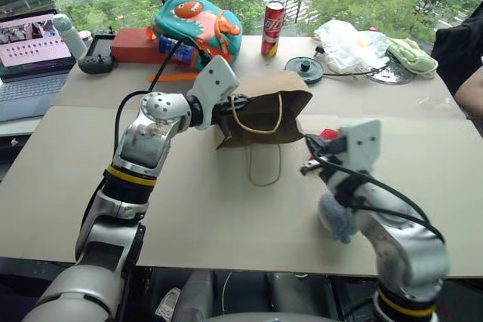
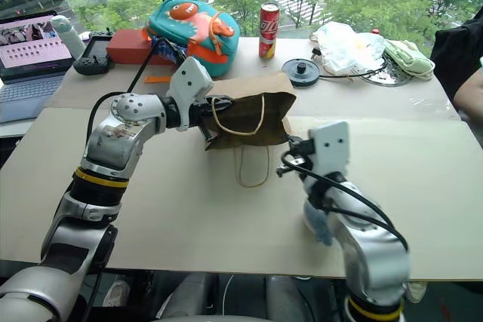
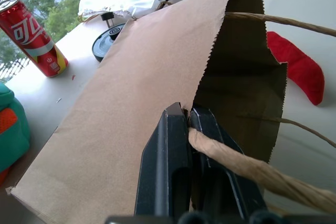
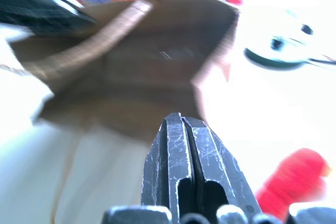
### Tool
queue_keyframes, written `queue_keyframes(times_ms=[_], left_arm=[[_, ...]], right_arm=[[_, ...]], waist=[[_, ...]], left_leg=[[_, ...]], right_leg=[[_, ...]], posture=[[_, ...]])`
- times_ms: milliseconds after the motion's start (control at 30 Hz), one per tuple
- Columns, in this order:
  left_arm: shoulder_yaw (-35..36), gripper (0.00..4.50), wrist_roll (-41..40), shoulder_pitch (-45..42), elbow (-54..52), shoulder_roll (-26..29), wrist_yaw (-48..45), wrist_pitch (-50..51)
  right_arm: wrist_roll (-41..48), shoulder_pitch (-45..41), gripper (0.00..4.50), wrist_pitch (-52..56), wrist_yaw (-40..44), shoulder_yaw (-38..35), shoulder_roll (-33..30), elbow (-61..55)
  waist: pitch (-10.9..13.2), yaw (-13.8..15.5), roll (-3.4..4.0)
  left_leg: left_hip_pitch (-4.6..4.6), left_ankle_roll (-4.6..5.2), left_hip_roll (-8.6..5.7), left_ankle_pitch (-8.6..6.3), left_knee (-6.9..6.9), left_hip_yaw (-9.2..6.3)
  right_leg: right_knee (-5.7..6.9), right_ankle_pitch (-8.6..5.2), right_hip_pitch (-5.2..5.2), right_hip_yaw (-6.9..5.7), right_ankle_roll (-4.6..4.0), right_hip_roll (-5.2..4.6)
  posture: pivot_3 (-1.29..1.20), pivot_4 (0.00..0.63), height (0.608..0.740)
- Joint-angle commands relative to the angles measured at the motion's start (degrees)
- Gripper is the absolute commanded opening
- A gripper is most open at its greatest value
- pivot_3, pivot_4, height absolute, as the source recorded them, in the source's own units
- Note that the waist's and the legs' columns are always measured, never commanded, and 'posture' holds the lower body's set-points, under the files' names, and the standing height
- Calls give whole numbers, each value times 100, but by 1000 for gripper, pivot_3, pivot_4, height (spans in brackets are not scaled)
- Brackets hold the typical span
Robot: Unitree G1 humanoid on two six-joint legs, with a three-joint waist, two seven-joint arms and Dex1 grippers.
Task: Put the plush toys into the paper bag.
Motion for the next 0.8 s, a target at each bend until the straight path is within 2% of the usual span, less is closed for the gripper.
queue_keyframes(times_ms=[33, 200, 333, 533, 800], left_arm=[[7, 179, 47, -46, -45, -3, 39, -152], [-37, 179, 31, -60, 17, -54, 10, -216], [-53, 179, 34, -82, 71, -65, -18, -266], [-52, 179, 35, -107, 127, -78, -31, -320], [-54, 179, 22, -137, 148, -107, -29, -322]], right_arm=[[423, 319, 1484, 692, 279, -522, -368, -758], [1221, 977, 3153, 1200, 481, -1123, -1061, -867], [1608, 1265, 4439, 1482, 238, -1194, -1037, -867], [1475, 1859, 4439, 1795, -108, -774, -983, -865], [1015, 1795, 4439, 1706, -521, -397, -799, -519]], waist=[[0, -1, 0], [1, -14, -1], [1, -15, -1], [0, 3, -1], [0, 1, -1]], left_leg=[[0, 0, 0, 0, 1, 0], [5, 0, 0, 0, 2, 5], [8, 0, 1, 0, 2, 7], [1, 0, -2, 0, 2, 7], [5, 0, 0, 0, 2, 6]], right_leg=[[0, 0, 0, 0, 0, 0], [0, -2, 4, 3, 3, 0], [1, -6, 5, 6, 11, 2], [-5, -11, 5, 6, 19, 0], [-5, -26, 6, 5, 44, 1]], posture=[[0, 150, 739], [0, 150, 739], [0, 150, 739], [0, 150, 739], [0, 150, 739]])
